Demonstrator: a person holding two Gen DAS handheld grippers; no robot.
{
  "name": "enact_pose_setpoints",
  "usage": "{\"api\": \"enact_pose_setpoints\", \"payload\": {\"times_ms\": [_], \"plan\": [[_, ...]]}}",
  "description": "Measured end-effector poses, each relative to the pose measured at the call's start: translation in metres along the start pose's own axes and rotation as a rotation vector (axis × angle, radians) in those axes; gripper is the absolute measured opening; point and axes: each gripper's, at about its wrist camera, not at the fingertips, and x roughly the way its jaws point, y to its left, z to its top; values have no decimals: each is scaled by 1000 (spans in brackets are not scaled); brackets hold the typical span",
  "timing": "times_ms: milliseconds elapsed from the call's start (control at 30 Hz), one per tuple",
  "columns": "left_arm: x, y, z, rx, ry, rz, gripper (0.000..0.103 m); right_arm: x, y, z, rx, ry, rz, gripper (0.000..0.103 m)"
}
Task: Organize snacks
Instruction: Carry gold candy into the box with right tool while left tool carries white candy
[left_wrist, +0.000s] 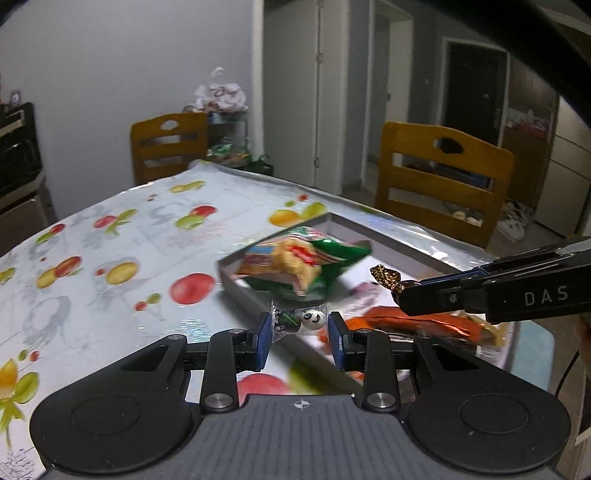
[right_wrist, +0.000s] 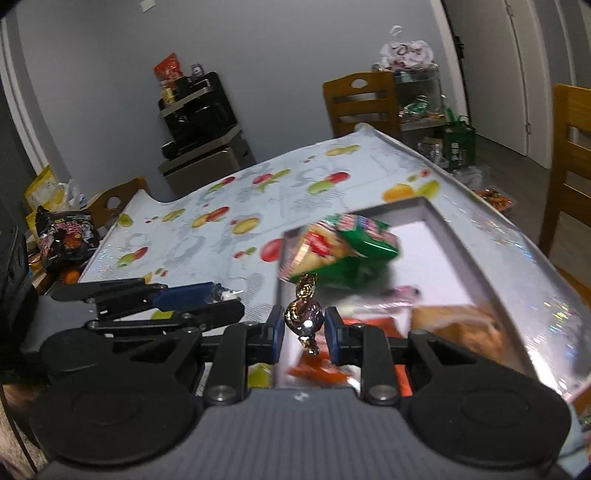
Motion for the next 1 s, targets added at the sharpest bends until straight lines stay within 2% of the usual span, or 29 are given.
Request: {"api": "enact_pose_setpoints", "payload": {"times_ms": [400,867,1000], "plan": [[32,-39,-2,61,83,-73,35,-14,-40,-19,11,26,-85,23],[46,-47,-9,74,120,-82,37,-3,-41,-22,12,50,-99,23],[42,-46,-10,72,108,-89,50,-3,-40,-22,23,53,-107,23]]}}
